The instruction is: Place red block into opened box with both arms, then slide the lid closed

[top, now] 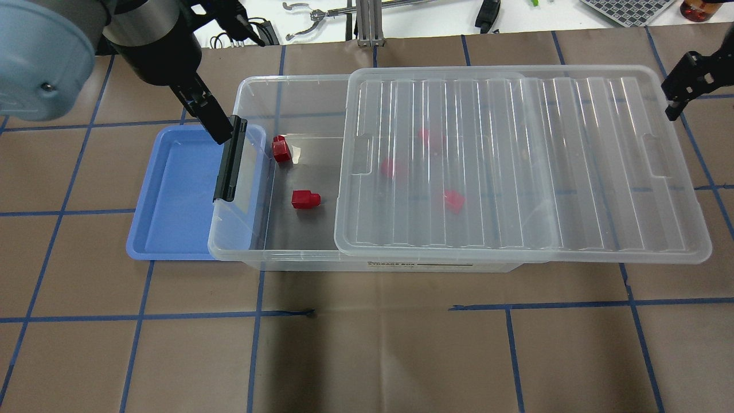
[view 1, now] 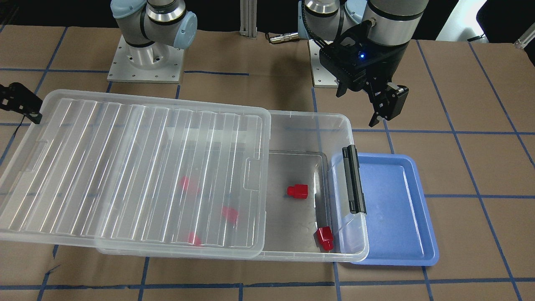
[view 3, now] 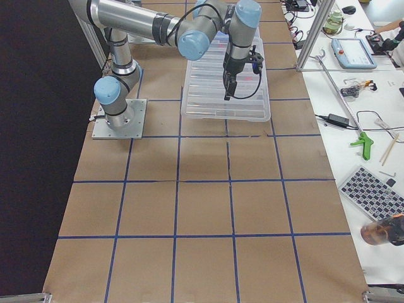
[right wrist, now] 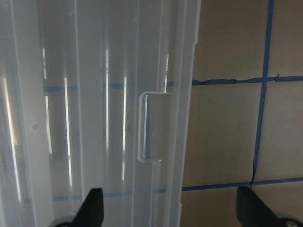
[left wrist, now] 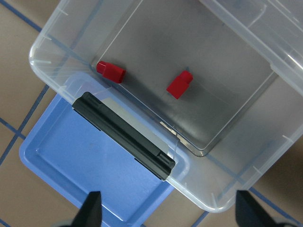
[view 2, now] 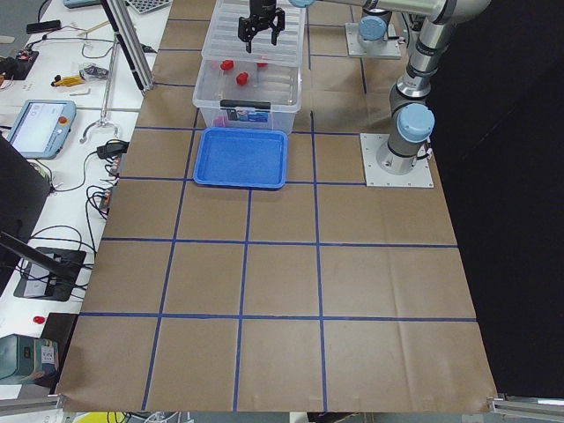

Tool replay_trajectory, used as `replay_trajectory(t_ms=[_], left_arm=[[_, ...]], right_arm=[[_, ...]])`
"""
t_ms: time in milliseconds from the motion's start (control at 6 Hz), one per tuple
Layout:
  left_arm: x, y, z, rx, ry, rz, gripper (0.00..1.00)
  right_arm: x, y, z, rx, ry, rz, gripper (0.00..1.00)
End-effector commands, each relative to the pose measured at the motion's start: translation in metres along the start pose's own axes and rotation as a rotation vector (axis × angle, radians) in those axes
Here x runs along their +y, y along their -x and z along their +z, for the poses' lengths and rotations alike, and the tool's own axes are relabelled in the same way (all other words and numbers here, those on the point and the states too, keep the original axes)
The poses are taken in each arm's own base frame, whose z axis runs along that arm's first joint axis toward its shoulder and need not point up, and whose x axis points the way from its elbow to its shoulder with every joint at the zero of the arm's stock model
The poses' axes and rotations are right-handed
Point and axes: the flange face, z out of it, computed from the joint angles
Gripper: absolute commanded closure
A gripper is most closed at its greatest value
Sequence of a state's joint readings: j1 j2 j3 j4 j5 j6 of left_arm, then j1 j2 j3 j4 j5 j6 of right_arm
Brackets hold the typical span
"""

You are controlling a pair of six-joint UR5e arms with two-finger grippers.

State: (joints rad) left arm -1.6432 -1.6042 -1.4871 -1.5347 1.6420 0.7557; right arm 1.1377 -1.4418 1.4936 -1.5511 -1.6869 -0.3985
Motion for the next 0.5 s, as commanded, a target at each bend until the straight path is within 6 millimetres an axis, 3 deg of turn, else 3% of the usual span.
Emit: replay_trajectory(t_ms=[0, 333], left_arm=[[0.008, 0.011, 0.002, 0.003, 0.006, -0.327, 0.02], [0.015, 0.004, -0.009, 0.026, 0.029, -0.589, 0.02]], right_arm=[[0.004, -0.045, 0.052, -0.002, -0.001, 0.007, 0.0], [0.014, -0.071, 0.087, 0.001, -0.001, 0.07, 0.0]])
